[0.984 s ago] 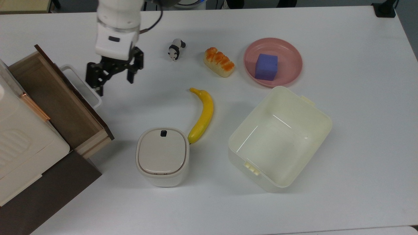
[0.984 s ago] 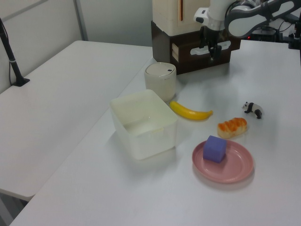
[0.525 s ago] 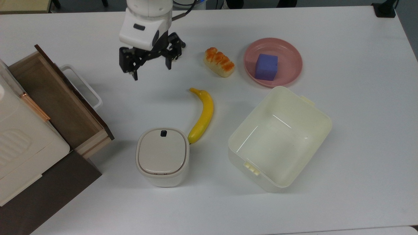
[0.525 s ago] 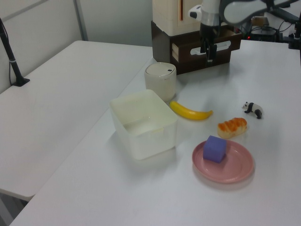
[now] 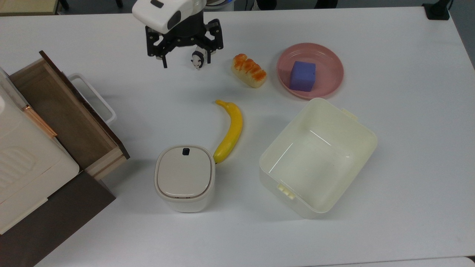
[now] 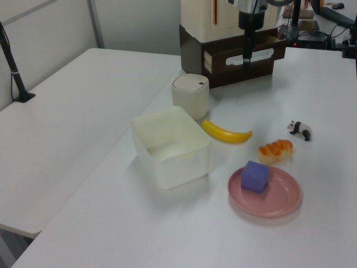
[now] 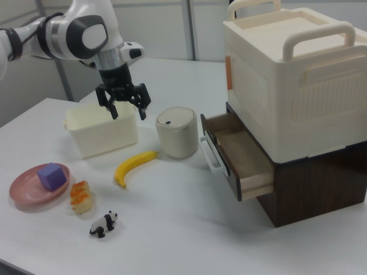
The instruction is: Slide open the drawer
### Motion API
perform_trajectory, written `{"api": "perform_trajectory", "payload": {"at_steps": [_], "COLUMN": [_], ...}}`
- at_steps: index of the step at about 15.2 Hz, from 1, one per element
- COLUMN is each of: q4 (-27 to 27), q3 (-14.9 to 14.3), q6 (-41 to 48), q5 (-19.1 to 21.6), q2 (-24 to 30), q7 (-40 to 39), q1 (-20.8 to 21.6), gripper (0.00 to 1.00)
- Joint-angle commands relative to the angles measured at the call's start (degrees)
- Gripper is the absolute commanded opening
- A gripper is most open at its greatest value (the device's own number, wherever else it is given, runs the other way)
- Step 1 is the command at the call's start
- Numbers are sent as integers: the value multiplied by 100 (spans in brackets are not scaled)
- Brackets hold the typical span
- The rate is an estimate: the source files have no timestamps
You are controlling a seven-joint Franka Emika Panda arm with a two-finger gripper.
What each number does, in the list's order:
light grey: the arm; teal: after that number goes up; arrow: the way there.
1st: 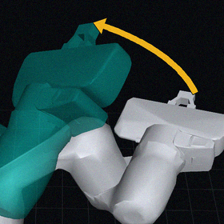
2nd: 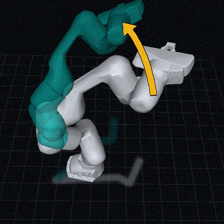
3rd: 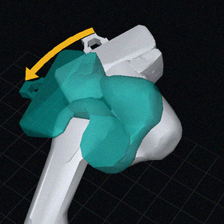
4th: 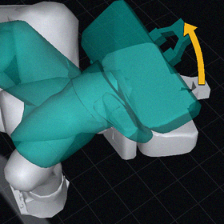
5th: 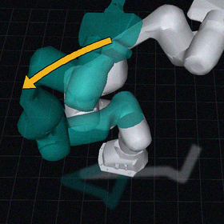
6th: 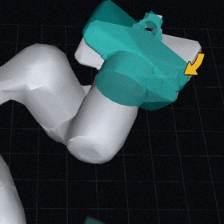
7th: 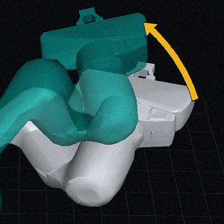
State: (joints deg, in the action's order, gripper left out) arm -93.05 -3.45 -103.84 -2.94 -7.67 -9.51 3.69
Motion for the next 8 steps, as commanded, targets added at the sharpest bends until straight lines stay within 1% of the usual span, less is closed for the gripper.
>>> {"api": "perform_trajectory", "payload": {"at_steps": [1,4,8], "q4": [-20,6,6], "q3": [-112,-103,-121], "q6": [425,505,593], "q5": [250,250,250], "q2": [345,521,635], "q7": [668,1248,1285], "q1": [106,123,132], "gripper": [100,100,100]}}
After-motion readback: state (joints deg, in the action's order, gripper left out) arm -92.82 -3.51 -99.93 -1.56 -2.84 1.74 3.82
